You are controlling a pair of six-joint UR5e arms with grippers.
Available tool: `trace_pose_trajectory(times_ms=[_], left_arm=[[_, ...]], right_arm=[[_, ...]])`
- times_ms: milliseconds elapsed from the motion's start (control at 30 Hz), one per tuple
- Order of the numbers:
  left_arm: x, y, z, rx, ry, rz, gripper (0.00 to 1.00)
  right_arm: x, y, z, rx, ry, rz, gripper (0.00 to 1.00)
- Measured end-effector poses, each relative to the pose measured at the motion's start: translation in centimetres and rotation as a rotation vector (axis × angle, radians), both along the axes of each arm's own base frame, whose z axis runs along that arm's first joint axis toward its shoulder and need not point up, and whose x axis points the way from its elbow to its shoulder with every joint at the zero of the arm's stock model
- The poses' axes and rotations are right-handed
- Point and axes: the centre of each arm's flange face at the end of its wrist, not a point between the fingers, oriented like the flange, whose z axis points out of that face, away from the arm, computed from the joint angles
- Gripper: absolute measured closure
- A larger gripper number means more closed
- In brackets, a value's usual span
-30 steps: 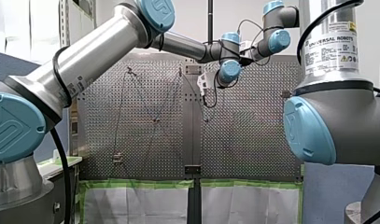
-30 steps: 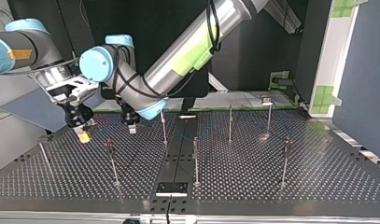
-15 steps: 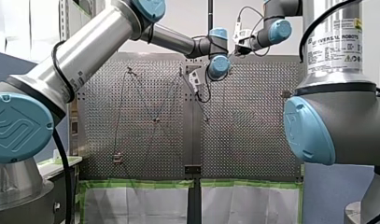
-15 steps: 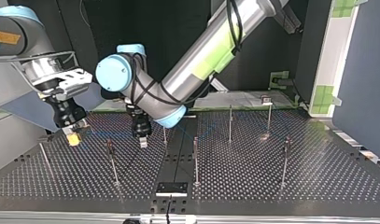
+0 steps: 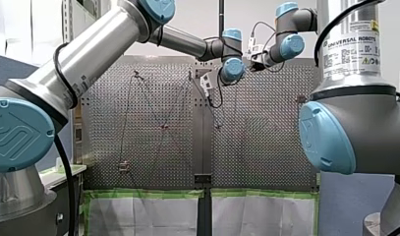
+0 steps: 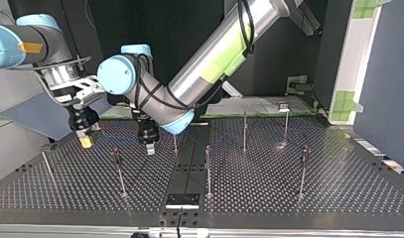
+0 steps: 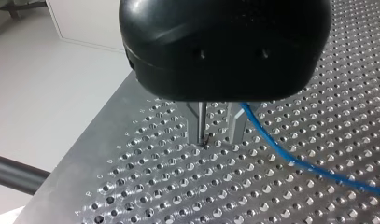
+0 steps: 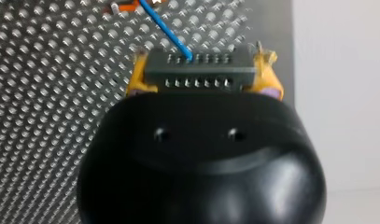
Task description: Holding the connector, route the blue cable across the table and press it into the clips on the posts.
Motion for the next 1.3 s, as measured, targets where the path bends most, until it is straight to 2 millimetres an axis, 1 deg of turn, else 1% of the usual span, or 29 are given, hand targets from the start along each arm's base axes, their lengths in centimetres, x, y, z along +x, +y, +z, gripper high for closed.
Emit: trace_pose_trajectory(times_ms=[100,167,333,567,700,900,967,1200,1300], left_arm=[[0.0,0.0,0.0,0.0,0.0,0.0,0.68],[0.0,0.0,0.0,0.0,0.0,0.0,0.68],[0.0,0.0,0.0,0.0,0.0,0.0,0.68],[0.0,0.0,0.0,0.0,0.0,0.0,0.68],[0.0,0.0,0.0,0.0,0.0,-0.001,0.68],[0.0,0.0,0.0,0.0,0.0,-0.001,0.68],[0.0,0.0,0.0,0.0,0.0,0.0,0.68],[0.0,0.0,0.0,0.0,0.0,0.0,0.68],[0.0,0.0,0.0,0.0,0.0,0.0,0.68]], right_arm=[[0.0,-0.7,-1.1,0.019,0.004,-0.006,1.0],[-0.2,-1.1,-1.3,0.021,0.002,-0.011,1.0],[-0.6,-1.8,-1.1,0.006,-0.012,-0.019,1.0],[-1.6,-3.0,0.3,-0.022,-0.027,-0.033,1.0],[-2.2,-4.0,-0.2,-0.015,-0.024,-0.048,1.0],[-2.6,-5.5,-1.2,-0.004,-0.017,-0.058,1.0],[-2.5,-5.8,-1.0,-0.01,-0.018,-0.053,1.0],[-1.7,-6.4,0.8,-0.049,-0.025,-0.023,1.0],[-1.4,-7.0,0.9,-0.053,-0.025,-0.019,1.0]])
